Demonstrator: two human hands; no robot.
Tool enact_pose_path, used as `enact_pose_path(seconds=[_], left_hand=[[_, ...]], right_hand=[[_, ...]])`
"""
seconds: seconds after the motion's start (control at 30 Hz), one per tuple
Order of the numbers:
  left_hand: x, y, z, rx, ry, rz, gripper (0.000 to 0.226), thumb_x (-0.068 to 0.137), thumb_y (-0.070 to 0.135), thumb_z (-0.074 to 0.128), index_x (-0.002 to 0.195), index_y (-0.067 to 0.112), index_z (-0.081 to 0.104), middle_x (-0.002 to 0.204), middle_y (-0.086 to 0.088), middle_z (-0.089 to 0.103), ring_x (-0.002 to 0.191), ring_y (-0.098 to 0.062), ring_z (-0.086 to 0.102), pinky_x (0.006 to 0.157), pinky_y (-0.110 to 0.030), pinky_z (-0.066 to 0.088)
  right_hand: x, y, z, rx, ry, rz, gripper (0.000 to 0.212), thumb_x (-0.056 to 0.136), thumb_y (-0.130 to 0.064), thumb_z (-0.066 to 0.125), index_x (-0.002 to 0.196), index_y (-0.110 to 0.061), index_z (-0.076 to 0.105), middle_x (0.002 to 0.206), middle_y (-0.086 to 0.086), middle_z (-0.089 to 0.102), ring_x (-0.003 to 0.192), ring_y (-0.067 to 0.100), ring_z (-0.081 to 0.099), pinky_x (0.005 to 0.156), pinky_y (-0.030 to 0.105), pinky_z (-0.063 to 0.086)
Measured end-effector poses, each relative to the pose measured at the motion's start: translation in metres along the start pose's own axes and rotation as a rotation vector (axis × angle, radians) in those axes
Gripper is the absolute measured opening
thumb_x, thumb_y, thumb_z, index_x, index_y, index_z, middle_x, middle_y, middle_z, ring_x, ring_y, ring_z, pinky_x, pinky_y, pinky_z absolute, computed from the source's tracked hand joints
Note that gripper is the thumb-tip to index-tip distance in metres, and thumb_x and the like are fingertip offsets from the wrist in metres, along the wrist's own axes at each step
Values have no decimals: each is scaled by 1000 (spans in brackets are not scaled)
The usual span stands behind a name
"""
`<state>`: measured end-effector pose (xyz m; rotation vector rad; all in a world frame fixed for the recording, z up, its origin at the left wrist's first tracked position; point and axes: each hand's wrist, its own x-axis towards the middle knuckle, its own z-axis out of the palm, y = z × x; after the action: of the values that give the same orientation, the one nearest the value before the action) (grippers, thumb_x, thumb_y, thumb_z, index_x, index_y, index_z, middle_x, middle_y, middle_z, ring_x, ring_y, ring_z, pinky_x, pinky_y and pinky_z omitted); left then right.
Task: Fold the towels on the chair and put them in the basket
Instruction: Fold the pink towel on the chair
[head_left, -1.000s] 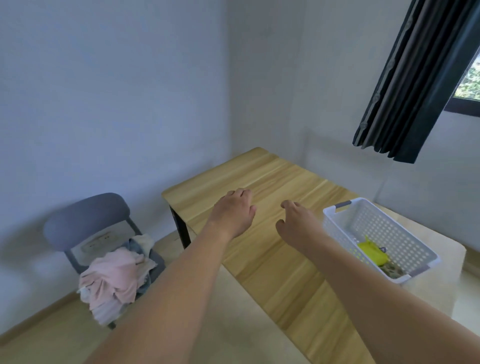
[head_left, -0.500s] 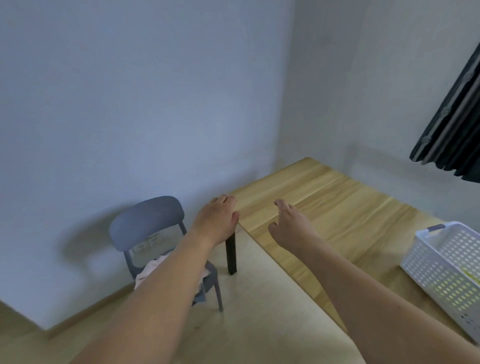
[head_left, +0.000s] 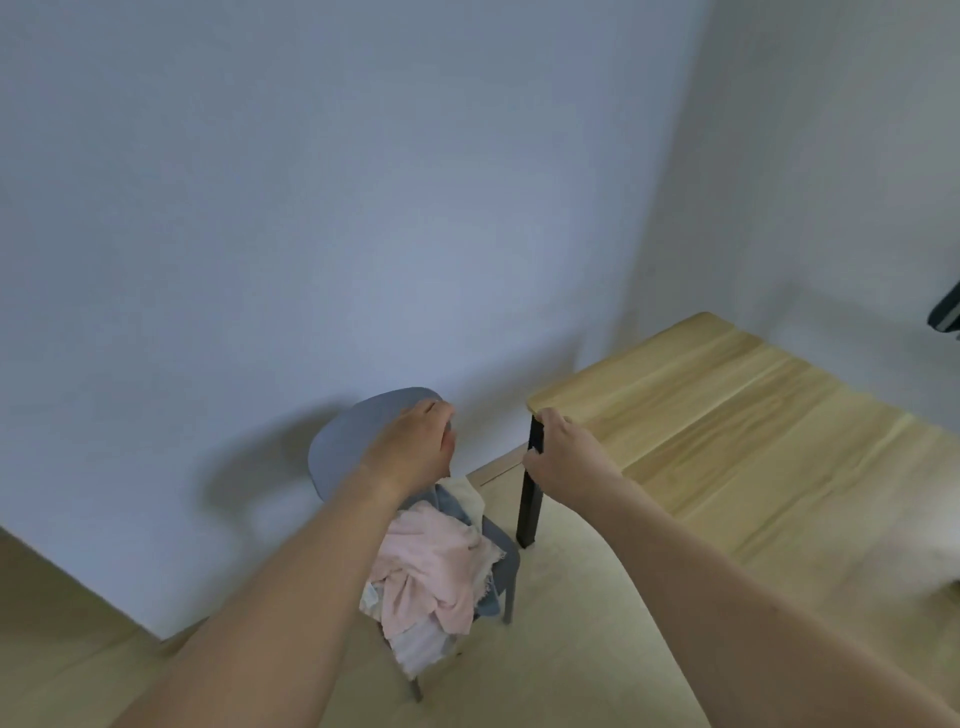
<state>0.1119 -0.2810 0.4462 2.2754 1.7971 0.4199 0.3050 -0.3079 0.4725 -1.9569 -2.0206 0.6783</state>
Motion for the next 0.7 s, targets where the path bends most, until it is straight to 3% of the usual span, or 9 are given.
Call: enact_pose_path(seconds=[0.13,0.27,0.37,0.47,0.7], left_hand=[[19,-64,-5,18,-36,-3,35,100,21,39,131,10,49,136,-6,50,122,-23,47,96,-34,42],[43,-122,-5,11,-108,42,31,99,21,40,126,10,52,131,-6,53,116,-24,50,89,-32,40],[57,-161,-4,-4,-177,50,31,98,21,39,124,10,53,130,-6,53,116,-23,51,92,-32,41],[63,-185,-4,-32,-221,46,31,98,21,38,125,11,52,132,-5,52,115,-23,51,92,-31,41],[80,-233,67,-140,-262,18,31,101,27,35,126,16,50,126,-1,57,107,-18,54,80,-24,35]], right_hand=[[35,-39,37,12,-22,25,53,89,-14,44,141,-9,33,125,11,52,98,26,52,75,32,40],[63,-71,68,31,-9,115,48,92,-13,44,139,-8,36,125,10,51,101,24,52,71,26,37],[72,-85,92,99,-40,205,48,93,-13,45,140,-10,34,119,8,53,92,20,52,68,27,43],[77,-86,110,158,-49,286,50,93,-14,46,141,-10,32,130,10,51,102,23,54,81,30,47],[121,-57,192,282,-117,455,53,95,-17,48,144,-15,31,142,6,45,121,22,49,85,23,41]])
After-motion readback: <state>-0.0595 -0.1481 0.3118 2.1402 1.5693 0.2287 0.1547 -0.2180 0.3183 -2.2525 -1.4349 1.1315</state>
